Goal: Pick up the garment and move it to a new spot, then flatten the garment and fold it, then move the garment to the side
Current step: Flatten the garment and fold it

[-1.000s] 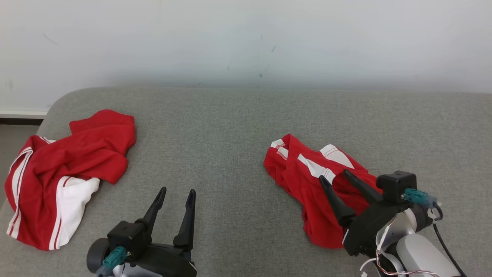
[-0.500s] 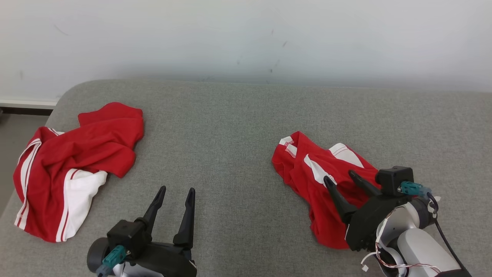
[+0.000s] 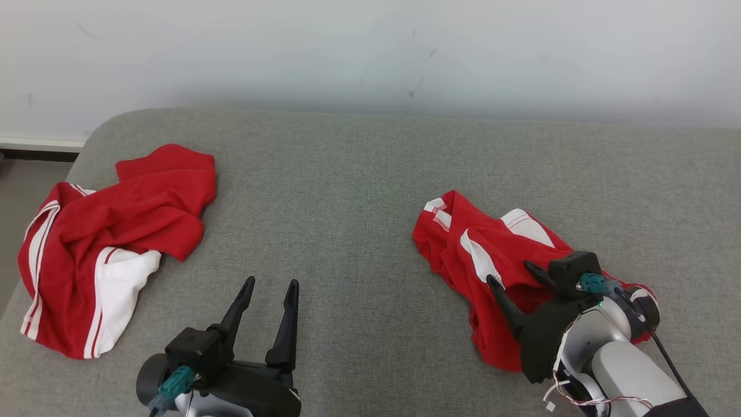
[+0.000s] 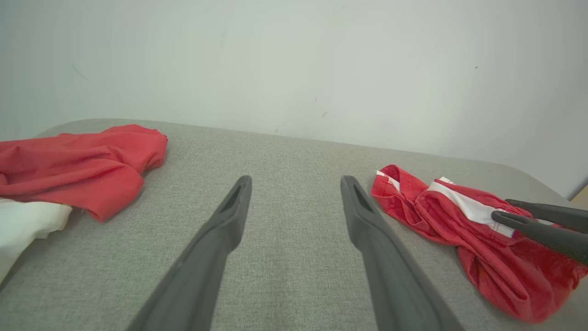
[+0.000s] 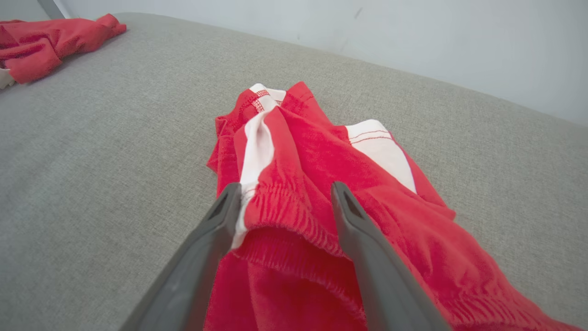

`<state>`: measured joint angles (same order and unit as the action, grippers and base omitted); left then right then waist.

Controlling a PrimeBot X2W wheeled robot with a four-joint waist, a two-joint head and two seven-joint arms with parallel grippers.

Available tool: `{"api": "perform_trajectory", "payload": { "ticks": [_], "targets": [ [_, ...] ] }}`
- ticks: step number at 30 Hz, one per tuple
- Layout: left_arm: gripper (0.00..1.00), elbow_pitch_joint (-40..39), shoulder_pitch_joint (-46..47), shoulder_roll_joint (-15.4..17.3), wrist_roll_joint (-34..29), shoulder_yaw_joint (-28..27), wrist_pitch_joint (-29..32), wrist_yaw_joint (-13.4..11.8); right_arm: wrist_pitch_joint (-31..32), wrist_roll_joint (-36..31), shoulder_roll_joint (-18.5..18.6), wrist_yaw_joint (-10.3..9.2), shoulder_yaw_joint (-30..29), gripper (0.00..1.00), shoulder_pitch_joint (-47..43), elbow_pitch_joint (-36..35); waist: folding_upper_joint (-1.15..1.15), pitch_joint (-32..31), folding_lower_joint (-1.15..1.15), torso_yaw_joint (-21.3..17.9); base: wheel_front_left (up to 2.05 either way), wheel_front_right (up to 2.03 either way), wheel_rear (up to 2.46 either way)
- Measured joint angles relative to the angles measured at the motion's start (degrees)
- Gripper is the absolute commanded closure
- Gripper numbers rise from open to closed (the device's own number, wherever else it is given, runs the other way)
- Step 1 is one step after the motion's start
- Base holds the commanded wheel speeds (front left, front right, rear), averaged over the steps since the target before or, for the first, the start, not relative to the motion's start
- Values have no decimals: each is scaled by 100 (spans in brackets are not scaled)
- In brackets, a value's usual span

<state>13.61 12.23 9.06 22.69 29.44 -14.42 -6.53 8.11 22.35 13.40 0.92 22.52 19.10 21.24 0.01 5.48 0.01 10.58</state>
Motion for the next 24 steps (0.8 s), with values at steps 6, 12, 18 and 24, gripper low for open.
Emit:
{"api": "perform_trajectory", "payload": {
  "ticks": [6,12,18,24],
  "targets": [
    [0,63,32,-31,1,-23,0,4,30,-180,15,-40,156,100,104,93,0,50,0,70,0,0,0],
    [0,127,60,-56,1,-29,0,8,-166,-287,-21,73,246,100,533,-73,0,42,0,101,0,0,0],
    [0,210,134,-143,1,10,0,77,-414,-341,-315,322,570,100,956,-260,0,-3,0,163,0,0,0],
    [0,281,153,-176,0,73,0,149,-709,-497,-734,489,1003,100,1703,-432,0,-46,0,271,0,0,0]
  ]
}}
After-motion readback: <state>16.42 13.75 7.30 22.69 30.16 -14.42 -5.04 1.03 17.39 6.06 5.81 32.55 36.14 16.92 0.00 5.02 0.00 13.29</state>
